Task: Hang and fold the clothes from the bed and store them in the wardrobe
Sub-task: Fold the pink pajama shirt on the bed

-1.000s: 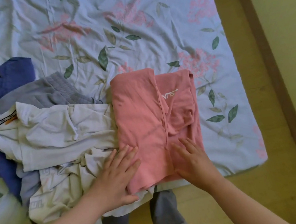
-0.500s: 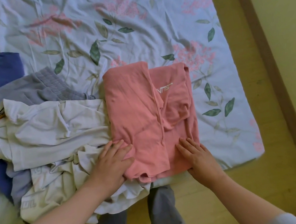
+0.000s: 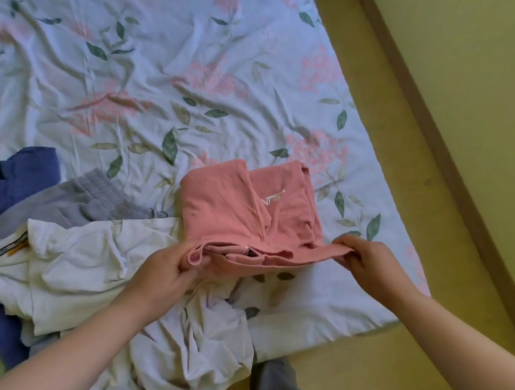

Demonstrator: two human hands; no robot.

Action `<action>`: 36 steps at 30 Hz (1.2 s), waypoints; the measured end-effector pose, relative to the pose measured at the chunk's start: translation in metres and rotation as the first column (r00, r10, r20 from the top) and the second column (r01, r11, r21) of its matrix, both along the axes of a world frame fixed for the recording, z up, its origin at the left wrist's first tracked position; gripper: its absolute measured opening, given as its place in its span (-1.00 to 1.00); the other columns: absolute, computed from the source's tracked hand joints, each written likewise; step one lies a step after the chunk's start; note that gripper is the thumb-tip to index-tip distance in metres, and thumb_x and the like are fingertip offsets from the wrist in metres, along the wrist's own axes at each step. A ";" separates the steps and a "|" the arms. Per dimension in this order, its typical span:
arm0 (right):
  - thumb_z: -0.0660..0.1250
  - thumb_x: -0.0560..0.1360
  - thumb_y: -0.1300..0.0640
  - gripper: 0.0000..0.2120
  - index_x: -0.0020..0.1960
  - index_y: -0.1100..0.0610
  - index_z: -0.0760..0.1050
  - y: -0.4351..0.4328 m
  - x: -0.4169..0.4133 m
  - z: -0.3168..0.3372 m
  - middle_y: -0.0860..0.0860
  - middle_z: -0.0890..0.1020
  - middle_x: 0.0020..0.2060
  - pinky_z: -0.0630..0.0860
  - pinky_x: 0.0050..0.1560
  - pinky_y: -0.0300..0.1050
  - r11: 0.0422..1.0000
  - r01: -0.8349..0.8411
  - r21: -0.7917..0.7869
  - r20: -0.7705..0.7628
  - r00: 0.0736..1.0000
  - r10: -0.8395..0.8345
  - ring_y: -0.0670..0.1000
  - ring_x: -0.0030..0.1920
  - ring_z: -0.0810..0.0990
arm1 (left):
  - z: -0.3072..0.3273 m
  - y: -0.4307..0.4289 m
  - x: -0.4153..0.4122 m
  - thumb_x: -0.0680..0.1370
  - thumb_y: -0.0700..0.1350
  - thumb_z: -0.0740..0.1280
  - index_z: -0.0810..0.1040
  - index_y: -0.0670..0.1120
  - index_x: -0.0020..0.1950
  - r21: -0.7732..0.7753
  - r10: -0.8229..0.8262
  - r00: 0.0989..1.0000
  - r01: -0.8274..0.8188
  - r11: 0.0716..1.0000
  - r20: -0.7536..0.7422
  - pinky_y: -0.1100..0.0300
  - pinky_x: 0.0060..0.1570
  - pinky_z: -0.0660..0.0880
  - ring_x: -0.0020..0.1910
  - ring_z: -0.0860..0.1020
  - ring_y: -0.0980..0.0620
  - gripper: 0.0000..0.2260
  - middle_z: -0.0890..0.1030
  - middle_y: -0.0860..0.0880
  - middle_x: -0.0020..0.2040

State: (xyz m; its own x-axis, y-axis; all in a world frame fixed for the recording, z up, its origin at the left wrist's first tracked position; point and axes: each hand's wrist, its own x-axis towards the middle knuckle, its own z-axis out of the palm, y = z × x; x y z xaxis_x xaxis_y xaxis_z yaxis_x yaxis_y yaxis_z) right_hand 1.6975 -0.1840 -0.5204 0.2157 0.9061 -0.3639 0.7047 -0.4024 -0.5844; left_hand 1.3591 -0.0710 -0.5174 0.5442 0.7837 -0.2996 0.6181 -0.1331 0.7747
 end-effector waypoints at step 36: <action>0.30 0.56 -0.12 -0.62 -0.32 0.09 0.41 0.089 -0.042 -0.109 -0.03 0.51 -0.40 0.30 -0.35 -0.15 0.674 0.739 -0.004 -0.106 0.670 -0.735 -0.04 -0.36 0.43 | -0.111 0.096 0.040 0.23 0.49 0.37 0.51 0.03 0.30 -0.494 0.682 0.709 -0.664 0.561 -0.179 0.10 0.11 0.44 0.11 0.56 -0.04 -0.21 0.61 0.02 0.13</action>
